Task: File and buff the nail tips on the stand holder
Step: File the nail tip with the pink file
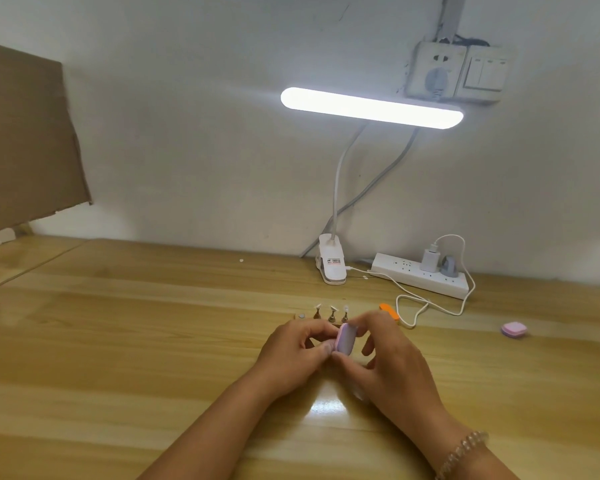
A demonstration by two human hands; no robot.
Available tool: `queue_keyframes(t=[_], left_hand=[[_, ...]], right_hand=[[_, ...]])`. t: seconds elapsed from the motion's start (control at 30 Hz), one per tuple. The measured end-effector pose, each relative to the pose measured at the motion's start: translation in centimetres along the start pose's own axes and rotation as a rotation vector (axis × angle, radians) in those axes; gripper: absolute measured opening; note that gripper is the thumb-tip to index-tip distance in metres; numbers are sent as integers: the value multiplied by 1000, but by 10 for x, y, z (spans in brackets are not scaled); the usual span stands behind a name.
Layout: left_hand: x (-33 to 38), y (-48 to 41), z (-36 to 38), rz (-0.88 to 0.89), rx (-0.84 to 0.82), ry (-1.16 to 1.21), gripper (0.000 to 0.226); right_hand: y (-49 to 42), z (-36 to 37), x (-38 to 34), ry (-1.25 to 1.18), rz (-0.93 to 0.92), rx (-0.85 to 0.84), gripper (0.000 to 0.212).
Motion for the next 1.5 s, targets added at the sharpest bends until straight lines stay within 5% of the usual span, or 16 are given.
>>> queue_keyframes(t=[0.57, 0.7, 0.87, 1.03, 1.5], left_hand=[[0, 0, 1, 1, 16, -57, 17], [2, 0, 1, -5, 13, -57, 20], [6, 1, 0, -31, 84, 44, 21], [5, 0, -1, -46, 85, 55, 20], [7, 1, -1, -45, 77, 39, 31]], right_hand=[[0, 1, 3, 27, 33, 50, 32], [3, 4, 3, 56, -9, -46, 29], [-6, -2, 13, -93, 180, 144, 37], [2, 5, 5, -134, 48, -33, 31], [-3, 4, 8, -121, 27, -42, 35]])
Point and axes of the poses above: each hand's wrist, its own y-axis away from the middle knuckle, its own z-axis out of the palm, x = y × z, the point moved 1 cm from there along -y, towards the middle knuckle, and after that the axes turned 13 degrees about z, right-handed, at the moved point
